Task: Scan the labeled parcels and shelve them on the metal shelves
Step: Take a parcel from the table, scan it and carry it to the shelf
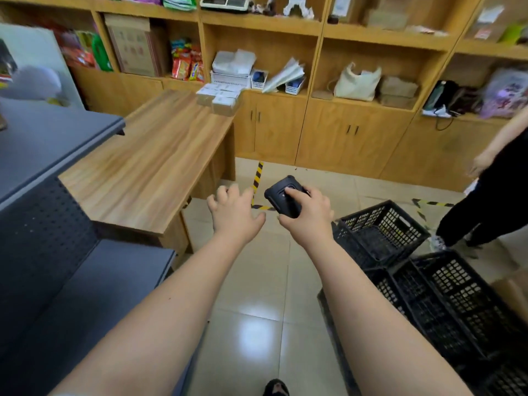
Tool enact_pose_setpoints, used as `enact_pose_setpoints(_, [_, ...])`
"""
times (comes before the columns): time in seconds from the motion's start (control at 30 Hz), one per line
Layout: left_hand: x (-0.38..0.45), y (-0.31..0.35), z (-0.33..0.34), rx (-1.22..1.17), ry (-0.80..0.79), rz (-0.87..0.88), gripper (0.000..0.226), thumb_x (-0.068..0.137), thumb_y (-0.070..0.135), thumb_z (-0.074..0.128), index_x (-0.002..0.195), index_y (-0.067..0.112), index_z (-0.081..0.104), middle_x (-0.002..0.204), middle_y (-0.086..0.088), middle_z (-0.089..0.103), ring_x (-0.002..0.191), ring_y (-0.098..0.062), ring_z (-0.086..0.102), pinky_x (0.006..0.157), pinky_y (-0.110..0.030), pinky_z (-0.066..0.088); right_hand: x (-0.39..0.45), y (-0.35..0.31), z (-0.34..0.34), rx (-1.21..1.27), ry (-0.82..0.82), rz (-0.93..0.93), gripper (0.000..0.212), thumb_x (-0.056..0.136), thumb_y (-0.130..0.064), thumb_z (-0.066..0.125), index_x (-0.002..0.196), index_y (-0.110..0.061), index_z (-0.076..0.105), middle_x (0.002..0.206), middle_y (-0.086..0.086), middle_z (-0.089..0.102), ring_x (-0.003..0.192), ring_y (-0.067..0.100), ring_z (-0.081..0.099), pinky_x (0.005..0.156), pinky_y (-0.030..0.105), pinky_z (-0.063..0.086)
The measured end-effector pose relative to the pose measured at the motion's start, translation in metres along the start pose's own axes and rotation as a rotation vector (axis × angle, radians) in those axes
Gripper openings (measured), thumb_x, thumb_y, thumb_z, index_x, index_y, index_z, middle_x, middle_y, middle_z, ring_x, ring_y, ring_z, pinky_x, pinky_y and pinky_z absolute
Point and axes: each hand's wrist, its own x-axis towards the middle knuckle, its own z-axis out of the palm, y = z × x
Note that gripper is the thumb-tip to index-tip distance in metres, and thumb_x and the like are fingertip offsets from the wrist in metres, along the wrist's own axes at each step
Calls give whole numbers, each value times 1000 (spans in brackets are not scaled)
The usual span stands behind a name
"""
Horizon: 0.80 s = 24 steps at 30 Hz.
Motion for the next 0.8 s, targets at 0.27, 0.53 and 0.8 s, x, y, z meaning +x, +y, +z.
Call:
enact_pose_setpoints(0.27, [167, 3, 41, 18, -51, -184, 64, 88, 61, 53, 143, 31, 45, 146, -4, 42, 135, -32, 29, 110, -50, 25, 199, 21, 40, -1, -118, -76, 62, 78, -35, 72, 137, -37, 53, 152, -1, 34, 131, 29, 32, 108, 41, 24])
enact_pose_setpoints(0.53, [406, -34, 93, -45, -38, -317, 65, 87, 62, 56, 143, 30, 46, 140, -7, 46, 132, -34, 34, 106, -51, 28, 433, 5, 112, -27, -149, -159, 62, 80, -35, 72, 138, -36, 51, 152, -3, 33, 130, 28, 33, 108, 42, 26])
enact_pose_setpoints(0.8, [616, -60, 110, -57, -47, -400, 66, 87, 63, 55, 141, 25, 46, 143, -10, 45, 135, -38, 33, 109, -54, 27, 640, -18, 162, -31, -191, -202, 60, 81, -33, 72, 138, -35, 52, 150, -4, 35, 127, 26, 34, 103, 35, 26])
